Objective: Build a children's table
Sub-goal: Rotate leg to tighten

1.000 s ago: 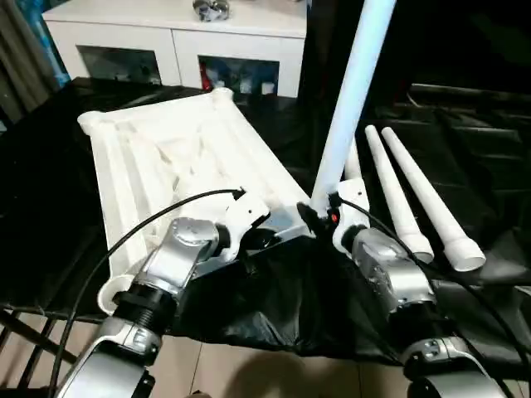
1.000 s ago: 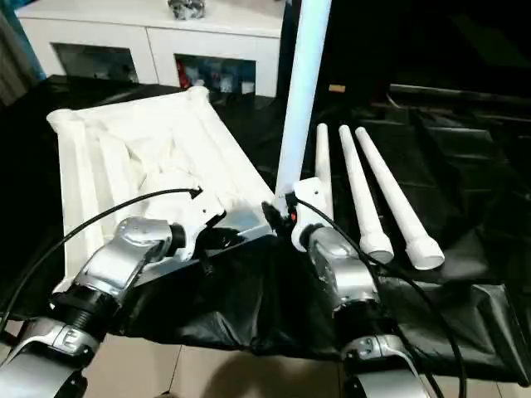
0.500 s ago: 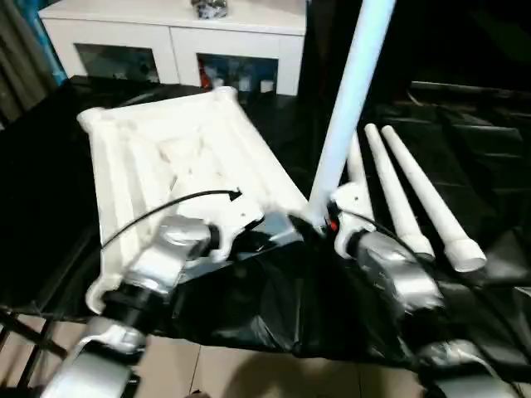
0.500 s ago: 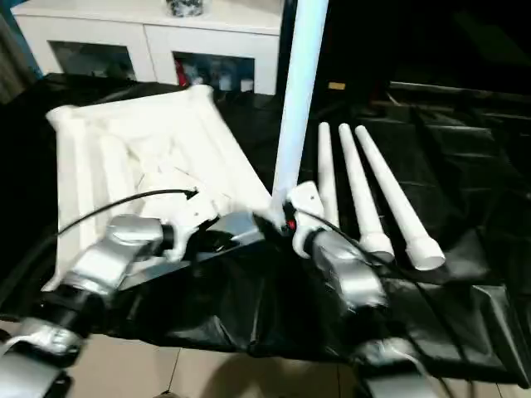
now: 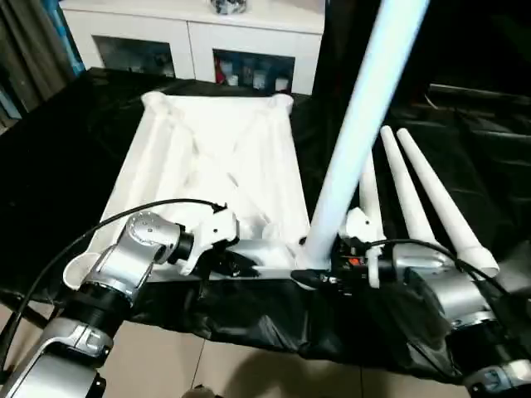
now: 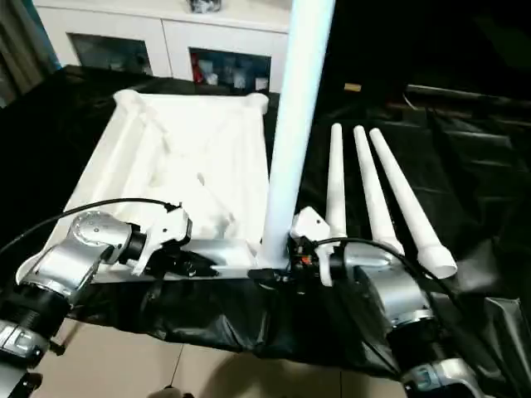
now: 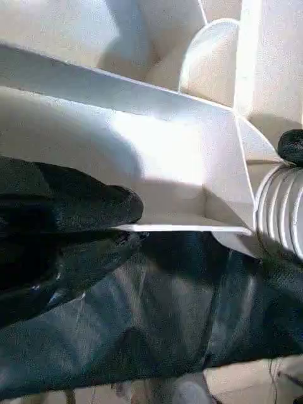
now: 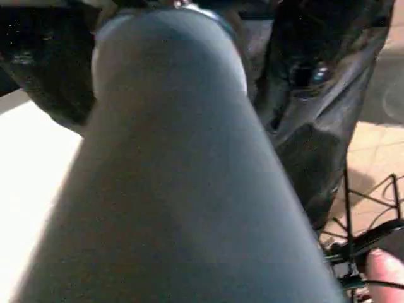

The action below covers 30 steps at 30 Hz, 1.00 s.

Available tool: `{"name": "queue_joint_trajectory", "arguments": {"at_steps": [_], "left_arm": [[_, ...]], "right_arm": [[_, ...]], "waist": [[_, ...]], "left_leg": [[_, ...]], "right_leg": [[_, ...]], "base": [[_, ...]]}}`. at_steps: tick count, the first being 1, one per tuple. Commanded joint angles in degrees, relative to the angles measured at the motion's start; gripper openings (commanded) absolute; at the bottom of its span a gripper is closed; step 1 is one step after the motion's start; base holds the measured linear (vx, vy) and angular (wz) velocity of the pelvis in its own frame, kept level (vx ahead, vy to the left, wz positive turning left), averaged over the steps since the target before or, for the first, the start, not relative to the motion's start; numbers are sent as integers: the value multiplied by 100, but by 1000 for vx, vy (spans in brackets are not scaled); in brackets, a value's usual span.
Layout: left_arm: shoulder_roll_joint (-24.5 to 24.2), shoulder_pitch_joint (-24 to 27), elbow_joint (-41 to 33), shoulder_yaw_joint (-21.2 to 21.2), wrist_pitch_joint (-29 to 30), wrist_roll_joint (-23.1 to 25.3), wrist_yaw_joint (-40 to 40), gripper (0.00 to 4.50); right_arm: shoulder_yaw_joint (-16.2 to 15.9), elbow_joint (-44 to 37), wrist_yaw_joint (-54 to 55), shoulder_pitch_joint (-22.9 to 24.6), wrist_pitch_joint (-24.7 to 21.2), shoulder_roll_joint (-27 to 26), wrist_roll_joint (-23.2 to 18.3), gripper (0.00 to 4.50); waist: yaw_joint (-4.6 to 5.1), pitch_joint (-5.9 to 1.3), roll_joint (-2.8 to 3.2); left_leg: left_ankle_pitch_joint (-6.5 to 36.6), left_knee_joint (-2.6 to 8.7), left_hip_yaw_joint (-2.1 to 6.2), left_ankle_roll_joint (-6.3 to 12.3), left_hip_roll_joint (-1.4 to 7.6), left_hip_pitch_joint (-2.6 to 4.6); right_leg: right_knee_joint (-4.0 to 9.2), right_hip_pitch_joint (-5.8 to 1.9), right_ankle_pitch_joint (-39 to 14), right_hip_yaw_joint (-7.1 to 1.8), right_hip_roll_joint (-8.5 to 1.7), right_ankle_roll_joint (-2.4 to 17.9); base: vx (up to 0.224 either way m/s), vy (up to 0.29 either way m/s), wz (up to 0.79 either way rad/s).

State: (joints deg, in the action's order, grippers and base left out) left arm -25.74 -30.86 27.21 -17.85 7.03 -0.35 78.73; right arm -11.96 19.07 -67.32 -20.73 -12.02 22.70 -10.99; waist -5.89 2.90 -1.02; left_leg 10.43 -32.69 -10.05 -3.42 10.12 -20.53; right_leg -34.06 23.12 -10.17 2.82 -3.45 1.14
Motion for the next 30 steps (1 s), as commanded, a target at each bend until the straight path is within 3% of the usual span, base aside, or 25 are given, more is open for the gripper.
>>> {"name": "queue_joint_trajectory", "arguments": {"at_steps": [1,7,11,16,19,20,22,23,29,30], "left_arm": [[5,-49,-181,-10,-76,-131,87,0],[-9,-64,-89,-36,-150,-102,73,0],[149,-95,-51,24,-10,-82,-218,0],[444,-203,40,92,251,33,-814,0],[984,-338,86,177,733,137,-1651,0],[1108,-353,80,185,815,151,-1814,0],[1429,-346,23,245,1068,128,-2232,0],[1449,-341,12,236,1078,131,-2249,0],[1667,-201,-195,36,1110,159,-2321,0],[1598,-179,-204,23,1042,195,-2259,0]], "right_arm": [[-245,-199,-230,67,-88,-16,-57,334],[-284,-295,-120,179,-196,-105,-125,290],[-132,-147,345,190,-137,-365,-59,281],[71,386,1479,11,4,-796,293,276],[361,1210,3032,-330,-2,-1412,509,275],[425,1356,3298,-397,-43,-1546,505,275],[507,1637,3802,-535,-58,-1836,530,275],[515,1663,3852,-549,-60,-1861,537,275],[600,1924,4272,-740,188,-2190,639,275],[744,1902,4171,-754,274,-2195,503,330]], "waist": [[-12,-324,-1],[-30,-324,21],[-34,-338,25],[57,-304,33],[128,-313,57],[162,-298,40],[165,-310,80],[183,-310,51],[170,-333,71],[183,-329,75]], "left_leg": [[1042,349,60,316,322,38],[1149,359,67,238,329,52],[1098,353,73,182,317,40],[1443,396,102,-28,297,63],[1537,405,130,-141,288,71],[1564,404,125,-152,271,61],[1545,389,119,-143,276,83],[1500,386,108,-104,269,78],[1340,380,100,66,263,47],[1372,385,97,77,267,48]], "right_leg": [[366,-292,-1160,-261,-472,1196],[374,-282,-1223,-255,-469,1209],[354,-292,-1105,-259,-483,1233],[436,-275,-1808,-253,-498,1096],[438,-284,-2071,-251,-506,1007],[465,-277,-2158,-250,-499,984],[470,-264,-2061,-269,-502,1010],[462,-266,-1894,-267,-470,1038],[449,-290,-1670,-265,-477,1012],[454,-283,-1658,-266,-471,1016]], "base": [[0,0,0],[0,0,0],[0,0,0],[0,0,0],[0,0,0],[0,0,0],[0,0,0],[0,0,0],[0,0,0],[0,0,0]]}}
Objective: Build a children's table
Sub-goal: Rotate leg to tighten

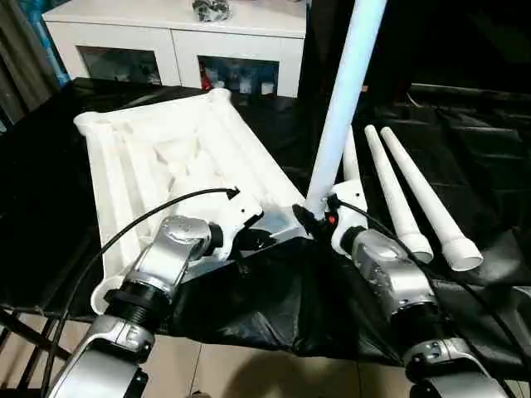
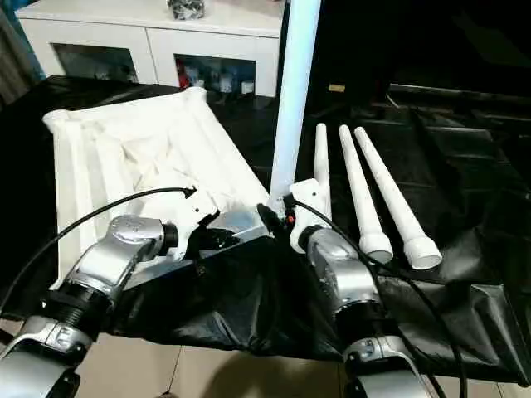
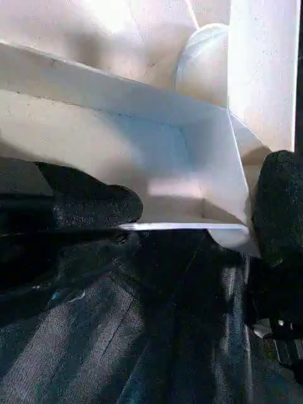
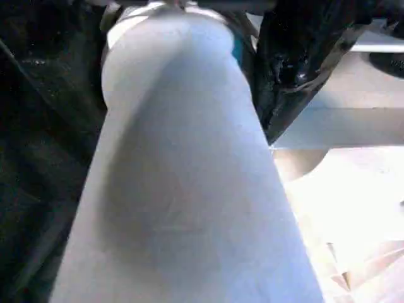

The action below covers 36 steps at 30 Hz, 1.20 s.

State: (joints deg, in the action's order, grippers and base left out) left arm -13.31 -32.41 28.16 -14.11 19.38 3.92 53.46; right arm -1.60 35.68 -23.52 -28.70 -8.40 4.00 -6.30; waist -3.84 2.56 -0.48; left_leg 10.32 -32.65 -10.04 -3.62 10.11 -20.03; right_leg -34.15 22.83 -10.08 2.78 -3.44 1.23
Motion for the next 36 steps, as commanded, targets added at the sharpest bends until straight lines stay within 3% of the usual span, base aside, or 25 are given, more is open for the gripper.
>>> {"name": "queue_joint_trajectory", "arguments": {"at_steps": [1,5,6,8,11,18,21,22,27,36], "left_arm": [[314,-8,-311,-346,-203,-214,296,0],[172,48,-386,-354,-294,-209,463,0],[40,96,-456,-366,-352,-244,611,0],[-135,164,-545,-363,-436,-351,895,0],[-424,259,-651,-407,-608,-442,1381,0],[-856,288,-635,-387,-860,-544,2076,0],[-914,272,-614,-393,-890,-547,2175,0],[-960,269,-607,-401,-921,-561,2242,0],[-1024,264,-627,-409,-955,-705,2485,0],[-1035,277,-602,-415,-952,-703,2509,0]], "right_arm": [[-256,241,-310,36,-46,-310,-26,344],[-320,119,-691,94,12,-178,-70,354],[-428,-86,-1076,196,-12,-46,-127,385],[-614,-435,-1568,367,-44,210,-169,388],[-744,-865,-2214,567,-174,605,-332,400],[-1095,-1488,-3737,874,-262,1526,-433,400],[-1151,-1592,-4013,925,-303,1672,-439,400],[-1195,-1682,-4179,965,-351,1772,-460,373],[-1326,-1908,-4534,1062,-598,2045,-573,336],[-1324,-1934,-4443,1143,-615,1923,-574,282]], "waist": [[-19,-294,21],[-11,-300,16],[-16,-302,29],[-28,-310,0],[-56,-312,20],[-144,-273,2],[-154,-262,-5],[-161,-266,-6],[-200,-269,-6],[-190,-271,-2]], "left_leg": [[1400,380,96,102,268,3],[1359,378,91,156,271,-5],[1319,374,91,189,268,-8],[1179,363,84,280,279,-15],[1098,358,82,354,290,-11],[1322,368,62,304,317,21],[1271,371,69,315,314,-4],[1280,367,70,322,312,-3],[1179,355,68,351,318,-12],[1255,365,78,275,313,-9]], "right_leg": [[461,-253,-1654,-260,-467,1009],[446,-262,-1486,-262,-460,1068],[436,-272,-1386,-262,-457,1086],[410,-294,-1080,-259,-453,1135],[391,-296,-959,-262,-457,1169],[431,-248,-1425,-267,-460,1136],[418,-253,-1363,-260,-454,1146],[422,-257,-1383,-257,-455,1141],[410,-256,-1305,-255,-463,1166],[421,-262,-1375,-253,-462,1151]], "base": [[0,0,0],[0,0,0],[0,0,0],[0,0,0],[0,0,0],[0,0,0],[0,0,0],[0,0,0],[0,0,0],[0,0,0]]}}
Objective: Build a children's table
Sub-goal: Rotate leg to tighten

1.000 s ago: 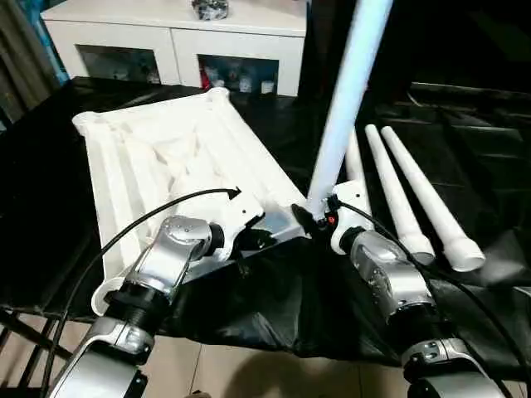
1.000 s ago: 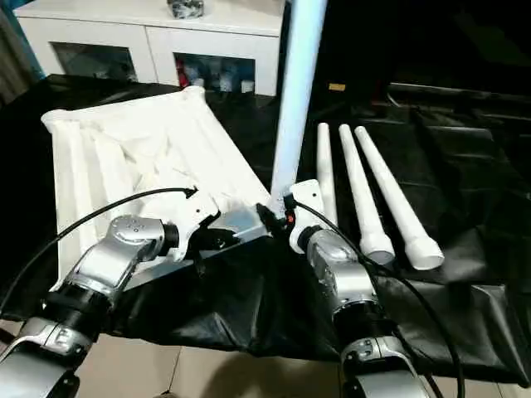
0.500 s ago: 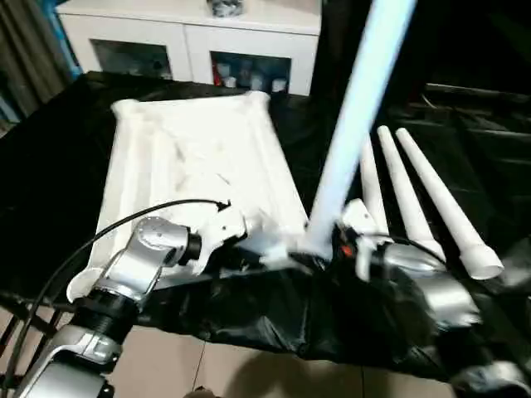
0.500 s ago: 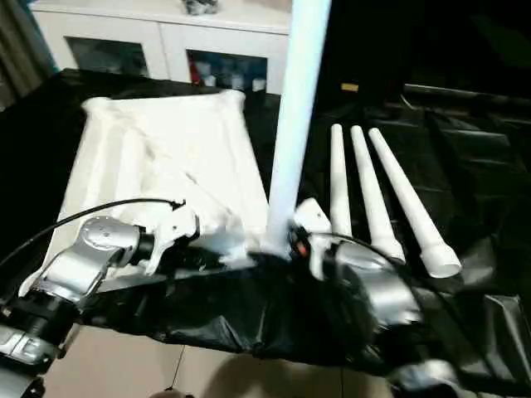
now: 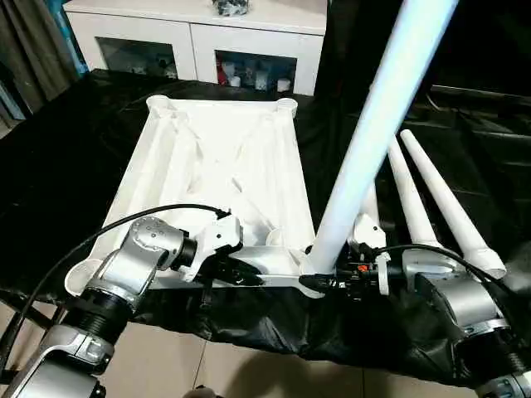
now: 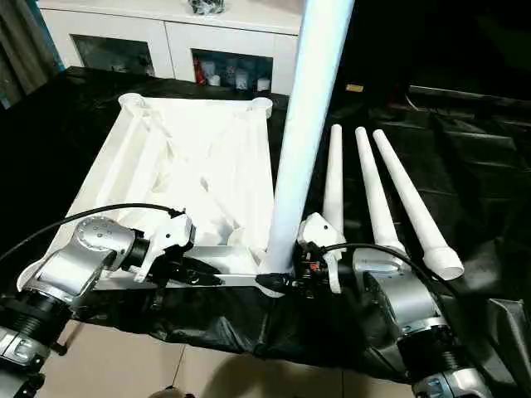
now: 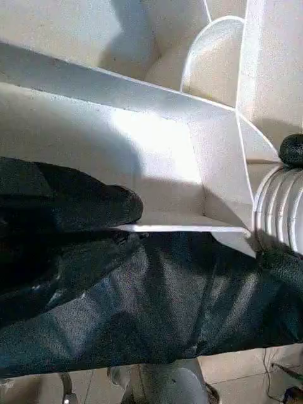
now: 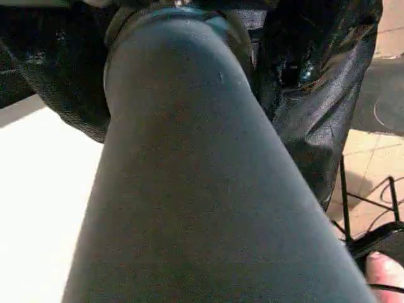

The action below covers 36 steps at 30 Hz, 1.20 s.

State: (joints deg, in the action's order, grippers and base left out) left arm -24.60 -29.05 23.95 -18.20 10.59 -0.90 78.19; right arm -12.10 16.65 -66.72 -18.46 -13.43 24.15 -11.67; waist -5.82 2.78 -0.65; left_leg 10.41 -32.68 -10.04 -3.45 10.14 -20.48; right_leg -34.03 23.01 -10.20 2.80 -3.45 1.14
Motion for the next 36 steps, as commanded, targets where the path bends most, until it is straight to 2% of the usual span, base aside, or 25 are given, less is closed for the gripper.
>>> {"name": "queue_joint_trajectory", "arguments": {"at_steps": [1,4,5,7,9,11,12,13,14,15,18,20,22,23,25,28,29,30,32,33,36], "left_arm": [[95,-60,-173,-3,-76,-223,29,0],[162,-63,-167,51,23,-219,-137,0],[277,-112,-100,91,114,-152,-409,0],[504,-194,21,157,235,-63,-858,0],[625,-227,61,175,311,-21,-1070,0],[985,-308,123,203,537,56,-1589,0],[1179,-347,150,208,649,91,-1844,0],[1300,-370,166,211,716,109,-1997,0],[1429,-393,186,211,792,125,-2154,0],[1581,-429,232,187,823,176,-2344,0],[1919,-518,345,173,915,217,-2718,0],[1946,-529,355,159,901,238,-2749,0],[1894,-513,315,89,836,314,-2682,0],[1865,-501,295,84,832,332,-2655,0],[1715,-446,225,37,700,352,-2462,0],[1419,-321,73,20,533,280,-2065,0],[1316,-273,20,16,481,261,-1917,0],[1258,-245,-10,12,453,251,-1832,0],[1040,-154,-131,-14,306,160,-1478,0],[844,-102,-205,-36,204,92,-1193,0],[624,-80,-226,-43,118,66,-906,0]], "right_arm": [[-266,-53,-104,129,-129,-102,-44,282],[-159,-34,116,145,-149,-238,-90,275],[-45,122,551,88,-92,-430,7,274],[80,484,1332,-52,-21,-704,261,274],[152,736,1799,-152,-12,-852,403,273],[312,1251,2673,-351,-18,-1225,553,273],[386,1436,3006,-431,-35,-1421,558,272],[429,1536,3193,-476,-40,-1541,556,272],[475,1621,3390,-527,-44,-1681,561,272],[523,1725,3613,-606,-64,-1873,540,272],[626,1967,4164,-814,-80,-2350,529,272],[621,1990,4226,-848,-52,-2424,549,272],[597,2095,4273,-921,188,-2514,613,272],[598,2119,4249,-931,255,-2515,617,307],[674,2091,4127,-918,262,-2458,532,342],[632,1859,3632,-817,215,-2202,470,359],[582,1751,3412,-766,214,-2094,472,379],[551,1687,3285,-736,216,-2032,477,379],[438,1471,2918,-644,227,-1794,490,406],[362,1296,2593,-576,236,-1581,464,406],[290,1154,2154,-524,247,-1321,410,415]], "waist": [[5,-292,17],[3,-293,10],[10,-285,12],[38,-264,8],[108,-246,0],[155,-242,-4],[189,-220,10],[200,-227,-4],[188,-265,2],[205,-256,9],[223,-261,19],[221,-265,28],[221,-276,39],[229,-278,40],[233,-267,43],[223,-287,38],[222,-298,1],[200,-306,26],[199,-312,13],[200,-322,12],[197,-316,29]], "left_leg": [[1241,367,77,259,311,39],[1241,369,79,255,310,35],[1272,376,82,242,309,35],[1424,389,90,155,297,40],[1629,412,116,-2,276,60],[1645,434,135,-29,277,23],[1807,427,133,-72,267,63],[1844,409,129,-66,249,79],[1713,392,128,-38,249,100],[1613,399,115,-3,262,75],[1607,408,116,32,255,52],[1601,416,121,54,255,47],[1600,415,115,60,264,53],[1623,414,112,63,263,51],[1663,420,110,75,261,44],[1582,417,107,136,265,33],[1526,411,103,159,274,35],[1400,399,95,208,279,41],[1256,393,94,263,283,22],[1066,377,78,335,278,11],[1067,376,75,370,288,19]], "right_leg": [[410,-278,-1356,-255,-463,1165],[407,-280,-1362,-254,-466,1164],[415,-275,-1429,-253,-467,1151],[443,-252,-1733,-253,-479,1112],[495,-241,-2308,-242,-488,976],[504,-267,-2428,-241,-483,854],[538,-215,-2711,-240,-488,807],[562,-212,-2850,-238,-491,765],[561,-220,-2757,-261,-508,765],[544,-206,-2483,-273,-475,816],[533,-229,-2360,-259,-471,840],[526,-233,-2286,-258,-466,842],[515,-225,-2144,-266,-467,864],[511,-231,-2071,-264,-465,891],[513,-236,-2039,-267,-462,906],[498,-256,-1897,-279,-468,912],[484,-262,-1789,-278,-467,933],[452,-264,-1528,-281,-462,1003],[428,-286,-1277,-281,-466,1064],[389,-292,-936,-277,-454,1154],[375,-289,-876,-267,-451,1249]], "base": [[0,0,0],[0,0,0],[0,0,0],[0,0,0],[0,0,0],[0,0,0],[0,0,0],[0,0,0],[0,0,0],[0,0,0],[0,0,0],[0,0,0],[0,0,0],[0,0,0],[0,0,0],[0,0,0],[0,0,0],[0,0,0],[0,0,0],[0,0,0],[0,0,0]]}}
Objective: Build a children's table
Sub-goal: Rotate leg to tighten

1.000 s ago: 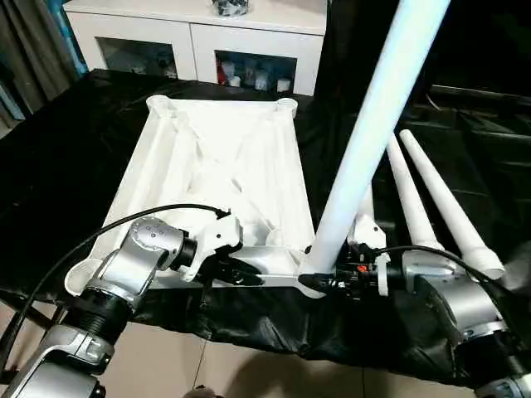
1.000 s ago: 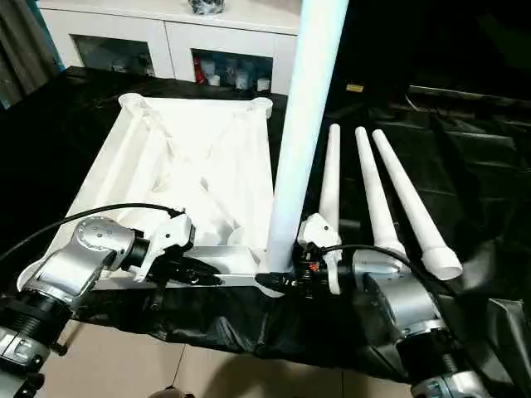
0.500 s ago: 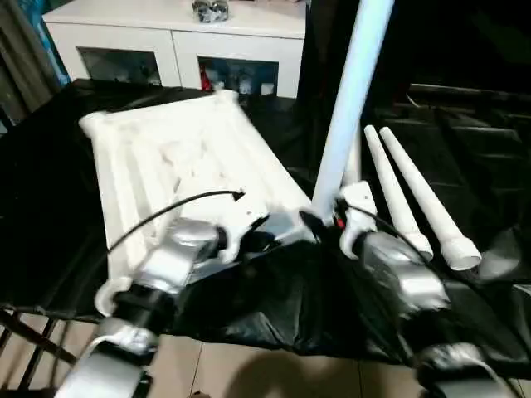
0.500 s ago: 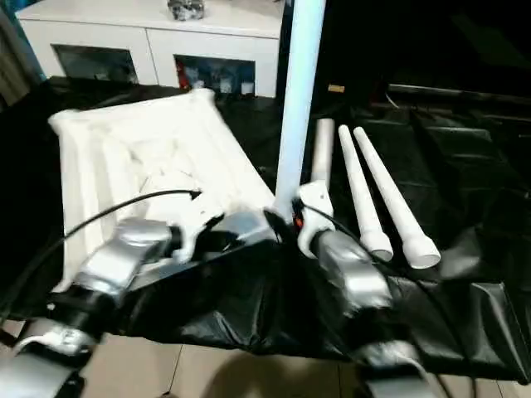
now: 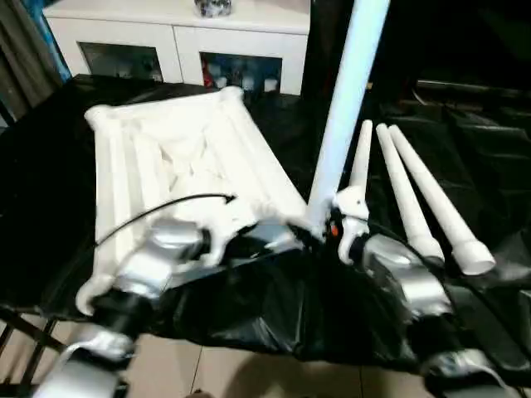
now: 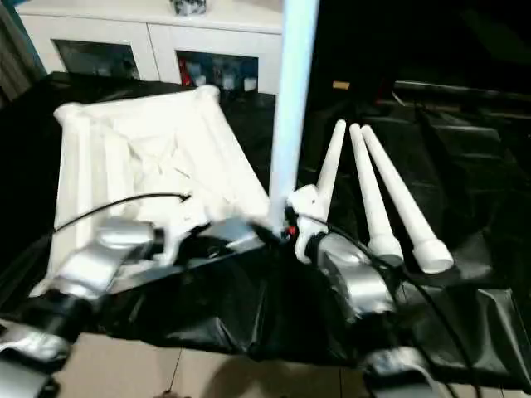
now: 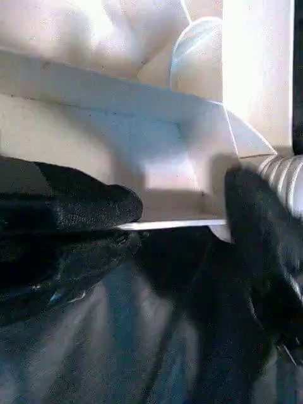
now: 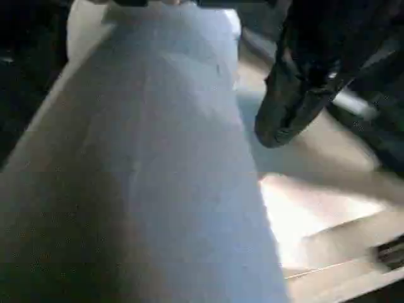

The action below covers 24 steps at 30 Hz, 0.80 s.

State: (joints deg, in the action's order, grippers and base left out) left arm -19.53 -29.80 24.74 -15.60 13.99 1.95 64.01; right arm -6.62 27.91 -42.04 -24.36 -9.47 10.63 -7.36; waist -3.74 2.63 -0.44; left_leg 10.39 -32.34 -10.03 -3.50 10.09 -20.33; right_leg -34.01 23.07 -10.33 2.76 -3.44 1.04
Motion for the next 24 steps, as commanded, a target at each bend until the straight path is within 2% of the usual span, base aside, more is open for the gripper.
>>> {"name": "queue_joint_trajectory", "arguments": {"at_steps": [1,4,12,13,18,24], "left_arm": [[58,-6,-300,-301,-260,-226,595,0],[-138,-9,-301,-283,-347,-284,897,0],[-558,-5,-372,-324,-471,-465,1632,0],[-606,0,-387,-334,-503,-490,1737,0],[-671,-3,-349,-388,-554,-476,1869,0],[-589,-67,-173,-351,-524,-353,1540,0]], "right_arm": [[-298,-9,-464,84,-125,118,-25,415],[-446,-227,-1042,171,-143,423,-66,415],[-869,-1010,-2392,460,-388,1107,-268,415],[-943,-1099,-2579,499,-466,1199,-316,400],[-1001,-1204,-2717,551,-583,1251,-340,364],[-905,-1044,-2364,557,-460,1048,-237,313]], "waist": [[-5,-297,-3],[-27,-279,-13],[-181,-276,-47],[-185,-272,-46],[-222,-271,-65],[-211,-282,-74]], "left_leg": [[1091,345,74,370,296,6],[1256,349,69,324,305,32],[1135,342,58,334,334,30],[1145,347,61,331,337,28],[1197,345,64,269,333,28],[1137,336,67,215,318,31]], "right_leg": [[380,-292,-901,-262,-452,1264],[407,-280,-1199,-269,-459,1242],[369,-281,-1123,-265,-463,1218],[371,-283,-1143,-264,-464,1212],[385,-277,-1361,-269,-481,1181],[376,-275,-1290,-268,-479,1182]], "base": [[0,0,0],[0,0,0],[0,0,0],[0,0,0],[0,0,0],[0,0,0]]}}
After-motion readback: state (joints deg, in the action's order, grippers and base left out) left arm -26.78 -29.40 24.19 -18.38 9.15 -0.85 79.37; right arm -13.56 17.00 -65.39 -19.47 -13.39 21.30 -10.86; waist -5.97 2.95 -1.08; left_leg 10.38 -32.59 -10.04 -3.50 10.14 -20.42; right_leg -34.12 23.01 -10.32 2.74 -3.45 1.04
